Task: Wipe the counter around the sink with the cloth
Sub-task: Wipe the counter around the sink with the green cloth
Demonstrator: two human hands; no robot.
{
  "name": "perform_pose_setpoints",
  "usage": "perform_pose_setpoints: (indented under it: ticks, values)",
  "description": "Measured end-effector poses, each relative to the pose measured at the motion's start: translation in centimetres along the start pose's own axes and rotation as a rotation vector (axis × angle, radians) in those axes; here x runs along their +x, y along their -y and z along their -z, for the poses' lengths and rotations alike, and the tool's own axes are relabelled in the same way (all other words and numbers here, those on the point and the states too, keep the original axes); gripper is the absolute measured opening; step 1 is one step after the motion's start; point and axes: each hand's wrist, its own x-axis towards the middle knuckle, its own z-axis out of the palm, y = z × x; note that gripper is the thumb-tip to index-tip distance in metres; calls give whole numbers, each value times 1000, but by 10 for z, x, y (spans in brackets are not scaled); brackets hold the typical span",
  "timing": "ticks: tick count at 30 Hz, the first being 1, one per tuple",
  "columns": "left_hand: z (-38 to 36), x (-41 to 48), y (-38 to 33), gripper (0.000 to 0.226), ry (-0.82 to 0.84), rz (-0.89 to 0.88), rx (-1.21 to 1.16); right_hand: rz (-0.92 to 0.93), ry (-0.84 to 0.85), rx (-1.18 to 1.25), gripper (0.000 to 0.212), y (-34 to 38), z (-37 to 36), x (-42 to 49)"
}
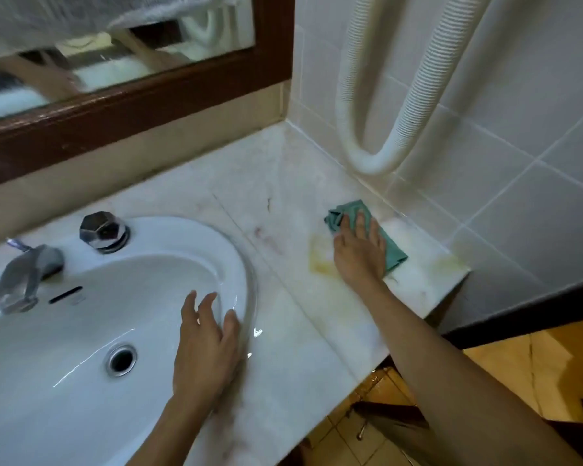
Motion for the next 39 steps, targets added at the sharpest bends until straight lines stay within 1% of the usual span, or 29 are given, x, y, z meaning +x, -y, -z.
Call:
perform_pose_setpoints:
  ticks: [2,4,5,7,9,13,16,19,23,25,27,29,31,32,33,34,36,38,39]
  values:
    - [0,-2,-3,49,5,36,16,198,38,-13,55,21,-10,-11]
    - [2,-2,-6,46,-1,43,20,407,69,-7,57,34,-19,-43]
    - [2,-1,-6,44,-4,41,17,482,80,-3,57,36,-22,-60]
    - [1,0,-6,41,-6,35,16,551,108,22,55,25,-21,-79]
    - [0,0,-6,39,-6,23,37,526,113,47,53,9,-17,-72]
    - [-3,3,-7,36,-17,20,81,340,31,-18,57,2,-11,1]
    - [-3,3,-7,36,-9,8,102,179,41,-70,55,23,-3,75]
    - [-3,4,-9,35,-10,-12,129,125,83,-83,56,62,1,141]
    - [-4,6,-9,30,-9,-22,183,177,153,-73,58,124,0,196]
    - [-4,7,-9,34,-8,-28,199,264,169,-69,58,149,-6,197]
    - [-5,7,-8,35,-3,-20,202,423,169,-74,56,163,-14,174]
    - [-4,7,-8,33,0,-11,193,598,160,-93,54,162,-24,133]
    - [-3,8,-9,31,6,-6,183,742,172,-96,52,143,-26,88]
    - [-3,8,-9,31,13,-6,182,784,181,-92,51,129,-26,72]
    - [-2,8,-9,33,20,-7,184,791,175,-100,51,113,-25,64]
    - [-2,8,-9,37,26,-11,189,755,148,-118,52,98,-22,67]
    - [-2,9,-9,42,22,-26,207,606,88,-146,53,85,-18,100]
    - [-2,9,-10,42,18,-34,225,476,90,-140,52,98,-14,145]
    - [-2,10,-10,43,19,-33,226,439,104,-131,53,111,-13,165]
